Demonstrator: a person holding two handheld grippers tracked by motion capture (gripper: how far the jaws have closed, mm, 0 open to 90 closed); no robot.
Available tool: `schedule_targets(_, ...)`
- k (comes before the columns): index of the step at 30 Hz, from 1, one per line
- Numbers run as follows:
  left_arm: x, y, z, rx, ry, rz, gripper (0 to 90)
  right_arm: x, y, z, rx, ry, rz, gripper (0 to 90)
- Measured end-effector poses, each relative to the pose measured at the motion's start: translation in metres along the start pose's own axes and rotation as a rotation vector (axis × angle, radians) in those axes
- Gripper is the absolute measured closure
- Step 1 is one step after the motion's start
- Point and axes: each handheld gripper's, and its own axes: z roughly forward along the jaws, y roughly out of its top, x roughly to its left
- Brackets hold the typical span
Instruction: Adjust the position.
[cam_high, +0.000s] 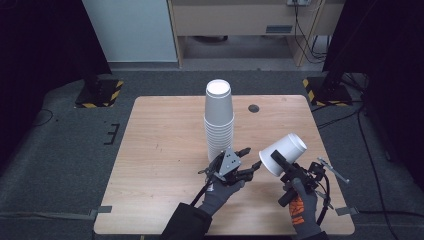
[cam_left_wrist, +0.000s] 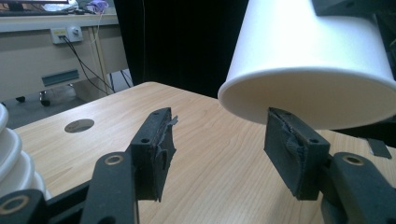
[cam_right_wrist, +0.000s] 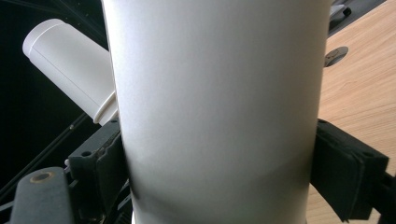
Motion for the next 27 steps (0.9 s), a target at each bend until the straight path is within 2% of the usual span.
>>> schedule_targets(4,-0.001,0.001,0.004,-0.008,-0.003,-0.005,42.1,0.000,0.000,0.000,0.004,0.000,0.003,15.0)
schedule_targets(12,-0.007,0.010,0.012,-0.023,-0.014,0.023,43.6,0.001,-0.001,0.001,0.008,0.009,0.012,15.0)
schedule_targets(17,-0.010,0.013,0.018,-0.033,-0.022,0.022,44.6,0.002,-0.002,0.002,0.015,0.014,0.018,15.0)
schedule_targets(27,-0.012,0.014,0.024,-0.049,-0.011,0.044,52.0,0.003,-0.005,0.004,0.030,0.023,0.021,14.9)
